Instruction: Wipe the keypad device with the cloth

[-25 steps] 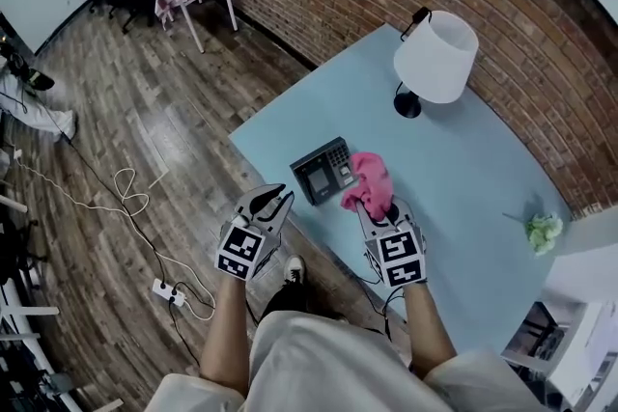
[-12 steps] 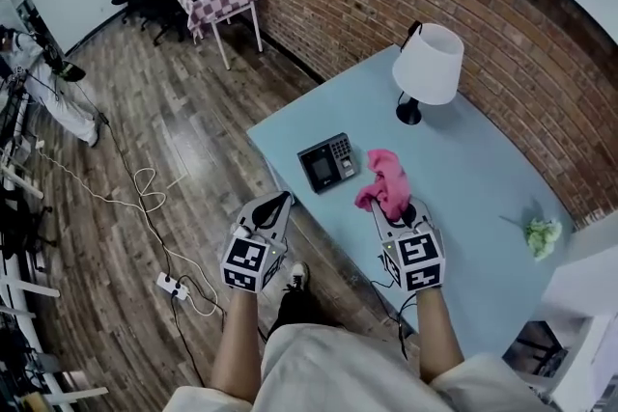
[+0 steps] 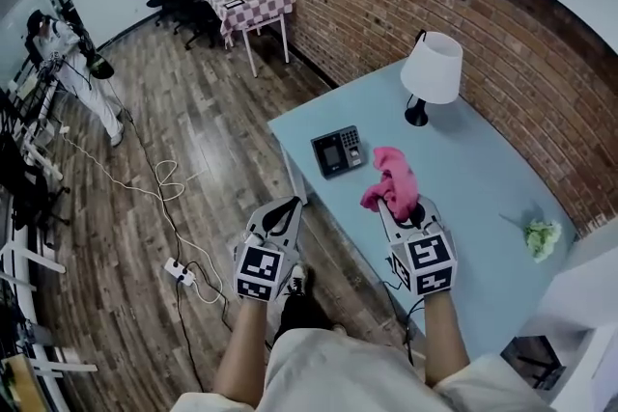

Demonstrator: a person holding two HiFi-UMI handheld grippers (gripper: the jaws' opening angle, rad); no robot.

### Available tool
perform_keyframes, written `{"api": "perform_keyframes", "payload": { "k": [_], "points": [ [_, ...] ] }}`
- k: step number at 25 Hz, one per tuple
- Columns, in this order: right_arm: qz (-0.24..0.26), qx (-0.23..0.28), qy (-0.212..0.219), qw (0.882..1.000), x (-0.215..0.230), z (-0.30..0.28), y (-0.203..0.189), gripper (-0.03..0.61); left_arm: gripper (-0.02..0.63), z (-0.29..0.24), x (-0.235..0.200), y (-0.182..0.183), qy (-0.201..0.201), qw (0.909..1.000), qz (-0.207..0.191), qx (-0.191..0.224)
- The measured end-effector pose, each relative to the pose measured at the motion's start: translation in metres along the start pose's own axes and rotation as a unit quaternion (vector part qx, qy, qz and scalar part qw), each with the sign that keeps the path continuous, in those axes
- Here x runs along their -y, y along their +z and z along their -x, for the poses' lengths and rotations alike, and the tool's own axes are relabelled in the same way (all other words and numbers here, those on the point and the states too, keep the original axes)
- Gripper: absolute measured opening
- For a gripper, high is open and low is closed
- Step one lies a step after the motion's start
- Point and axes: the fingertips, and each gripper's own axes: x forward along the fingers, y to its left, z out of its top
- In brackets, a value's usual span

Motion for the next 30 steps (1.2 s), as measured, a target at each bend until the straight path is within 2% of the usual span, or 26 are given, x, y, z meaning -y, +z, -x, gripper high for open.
{"api": "perform_keyframes", "payload": {
  "k": [6,11,17,30],
  "points": [
    [0.012,0.024,0.019,0.999,-0.02,0.044,0.018,0.109,0.011,0.039,0.023,0.017,0.022,0.9996,0.011,0.013],
    [0.017,0.04,0.025,0.999,-0.028,0.062,0.029,0.109,0.011,0.06,0.033,0.029,0.035,0.9991,-0.02,0.016],
    [0.018,0.041,0.025,0.999,-0.039,0.074,0.038,0.109,0.011,0.082,0.045,0.045,0.032,0.9984,-0.035,0.03],
    [0.031,0.049,0.038,0.998,-0.106,0.144,0.052,0.107,0.011,0.173,0.071,0.05,0.042,0.9981,-0.026,0.037]
  ]
}}
